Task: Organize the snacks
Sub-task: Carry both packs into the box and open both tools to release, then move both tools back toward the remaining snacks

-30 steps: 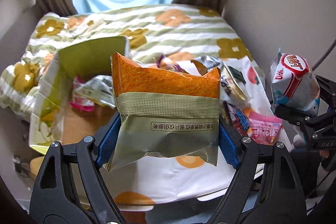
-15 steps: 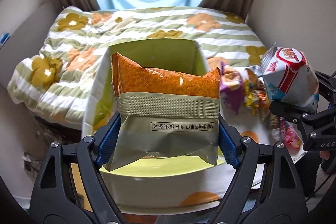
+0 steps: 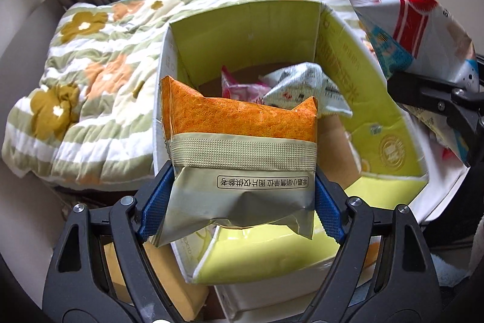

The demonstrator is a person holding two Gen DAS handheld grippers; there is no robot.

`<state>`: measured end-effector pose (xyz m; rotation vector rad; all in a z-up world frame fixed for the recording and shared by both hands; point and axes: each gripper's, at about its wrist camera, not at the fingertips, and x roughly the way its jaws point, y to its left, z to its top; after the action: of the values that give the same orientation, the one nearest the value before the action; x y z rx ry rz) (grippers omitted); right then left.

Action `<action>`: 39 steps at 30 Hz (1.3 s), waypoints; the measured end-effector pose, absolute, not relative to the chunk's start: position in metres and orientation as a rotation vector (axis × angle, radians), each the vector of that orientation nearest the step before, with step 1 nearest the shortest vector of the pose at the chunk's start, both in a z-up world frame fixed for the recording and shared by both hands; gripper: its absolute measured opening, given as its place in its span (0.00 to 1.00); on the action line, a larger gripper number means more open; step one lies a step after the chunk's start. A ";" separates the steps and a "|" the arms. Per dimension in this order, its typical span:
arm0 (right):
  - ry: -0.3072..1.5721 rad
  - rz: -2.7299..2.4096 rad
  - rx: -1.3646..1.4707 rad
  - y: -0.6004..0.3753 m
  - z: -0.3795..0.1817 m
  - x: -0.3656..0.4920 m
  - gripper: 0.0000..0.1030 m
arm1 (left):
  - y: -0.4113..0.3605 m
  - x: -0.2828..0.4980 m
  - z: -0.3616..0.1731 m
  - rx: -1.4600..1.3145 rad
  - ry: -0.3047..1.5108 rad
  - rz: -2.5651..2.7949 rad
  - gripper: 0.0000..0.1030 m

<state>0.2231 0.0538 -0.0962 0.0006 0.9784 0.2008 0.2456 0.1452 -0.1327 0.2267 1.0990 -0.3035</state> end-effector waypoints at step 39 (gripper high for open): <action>1.068 0.239 0.162 0.067 -0.143 0.221 0.99 | 0.164 0.225 -0.143 0.211 1.114 -0.250 1.00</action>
<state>0.2215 0.0667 -0.1432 0.1618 1.0676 0.2389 0.2253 0.1637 -0.1431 0.2113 1.1144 -0.2495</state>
